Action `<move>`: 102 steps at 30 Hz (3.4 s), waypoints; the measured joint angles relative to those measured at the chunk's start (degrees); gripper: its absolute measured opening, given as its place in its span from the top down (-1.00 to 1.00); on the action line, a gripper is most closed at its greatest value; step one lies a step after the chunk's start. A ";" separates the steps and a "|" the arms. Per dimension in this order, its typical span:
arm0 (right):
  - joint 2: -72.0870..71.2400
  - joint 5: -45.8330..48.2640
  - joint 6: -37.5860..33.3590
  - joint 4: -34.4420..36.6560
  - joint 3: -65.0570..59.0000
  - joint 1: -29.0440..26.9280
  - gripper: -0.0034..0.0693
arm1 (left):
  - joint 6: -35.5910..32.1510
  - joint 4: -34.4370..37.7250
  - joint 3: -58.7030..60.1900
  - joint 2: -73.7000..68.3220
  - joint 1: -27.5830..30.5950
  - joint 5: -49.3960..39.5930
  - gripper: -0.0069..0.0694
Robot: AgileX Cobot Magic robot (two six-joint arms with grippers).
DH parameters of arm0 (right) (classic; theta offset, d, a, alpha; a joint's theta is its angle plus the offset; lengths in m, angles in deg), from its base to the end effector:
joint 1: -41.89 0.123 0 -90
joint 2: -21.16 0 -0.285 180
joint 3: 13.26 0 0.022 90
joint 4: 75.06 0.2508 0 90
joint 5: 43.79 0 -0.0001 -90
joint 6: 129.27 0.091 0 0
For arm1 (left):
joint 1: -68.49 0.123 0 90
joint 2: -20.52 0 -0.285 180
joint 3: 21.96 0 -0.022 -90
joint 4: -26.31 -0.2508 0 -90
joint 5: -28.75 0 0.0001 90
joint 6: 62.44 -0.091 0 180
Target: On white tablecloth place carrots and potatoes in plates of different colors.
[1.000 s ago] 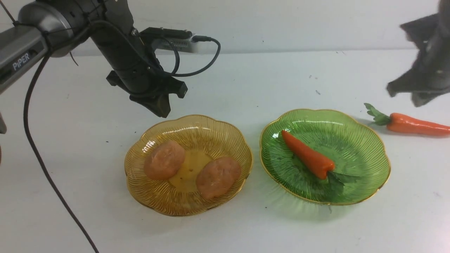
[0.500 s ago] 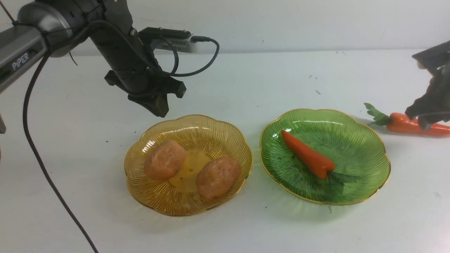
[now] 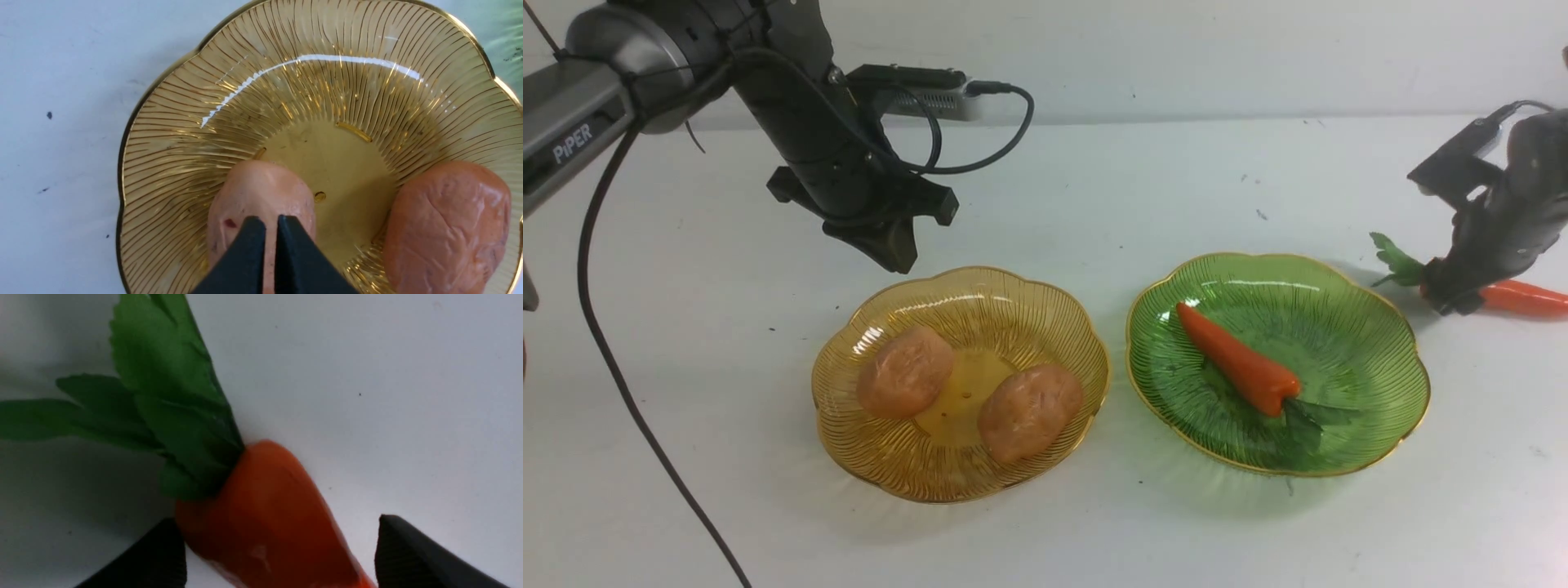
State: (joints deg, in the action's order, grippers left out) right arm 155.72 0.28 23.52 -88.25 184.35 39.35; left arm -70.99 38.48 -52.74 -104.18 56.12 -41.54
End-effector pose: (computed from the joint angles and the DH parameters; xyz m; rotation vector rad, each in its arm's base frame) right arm 0.4627 -0.0350 0.1474 -0.7997 2.7316 -0.3806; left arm 0.4247 -0.1116 0.2764 0.4567 2.8208 -0.3140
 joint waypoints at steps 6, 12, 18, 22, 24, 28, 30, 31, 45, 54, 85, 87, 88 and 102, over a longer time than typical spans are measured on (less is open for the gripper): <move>1.38 -0.41 -0.16 -0.14 0.67 0.00 -0.23 | 1.74 0.00 0.00 -0.05 0.00 0.00 0.75; 0.10 13.68 8.72 -4.69 9.13 0.05 -0.04 | 3.68 -0.51 0.00 -0.05 0.00 0.00 0.75; -6.55 26.13 17.84 20.77 19.73 0.47 -0.04 | 4.00 -0.85 0.00 -0.05 0.00 0.00 0.75; -4.49 26.82 16.45 30.70 19.54 4.55 -0.04 | 4.06 -1.15 0.00 -0.05 0.00 -0.05 0.75; -2.37 26.95 16.67 29.86 19.21 8.13 -0.09 | 4.06 -1.18 0.00 -0.05 0.00 -0.05 0.75; -0.48 27.04 20.11 25.88 19.16 12.43 -0.58 | 4.06 -1.22 0.00 -0.05 0.00 -0.11 0.75; -0.74 27.11 21.99 24.47 19.08 13.33 -0.76 | 4.06 -1.29 0.00 -0.05 0.00 -0.11 0.75; -1.56 26.99 22.70 23.82 18.43 13.64 -0.84 | 4.06 -1.29 0.00 -0.05 0.00 -0.11 0.75; -46.10 25.28 25.09 14.91 -18.25 13.77 0.64 | 4.06 -1.29 0.00 -0.05 0.00 -0.11 0.75; -83.91 -21.40 25.56 16.40 -58.52 13.72 0.94 | 4.06 -1.29 0.00 -0.05 0.00 -0.11 0.75; -125.95 -44.07 23.64 17.43 -73.67 13.72 0.95 | 4.27 -9.14 -1.16 1.24 -0.09 -0.40 0.75; -125.74 -44.07 23.64 17.43 -75.56 13.72 0.95 | 4.47 -9.07 -1.16 2.60 -0.09 -0.40 0.75; -125.67 -44.07 23.64 17.43 -77.04 13.72 0.95 | 4.46 -9.02 -1.16 3.44 -0.09 -0.40 0.75; -127.33 -22.30 23.64 15.22 -96.41 9.05 0.95 | 2.91 -8.56 3.61 20.30 -0.09 -1.14 0.75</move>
State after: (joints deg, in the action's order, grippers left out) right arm 28.38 -22.02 47.16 -73.03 87.93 48.40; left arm -68.08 29.92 -49.13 -83.88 56.03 -42.68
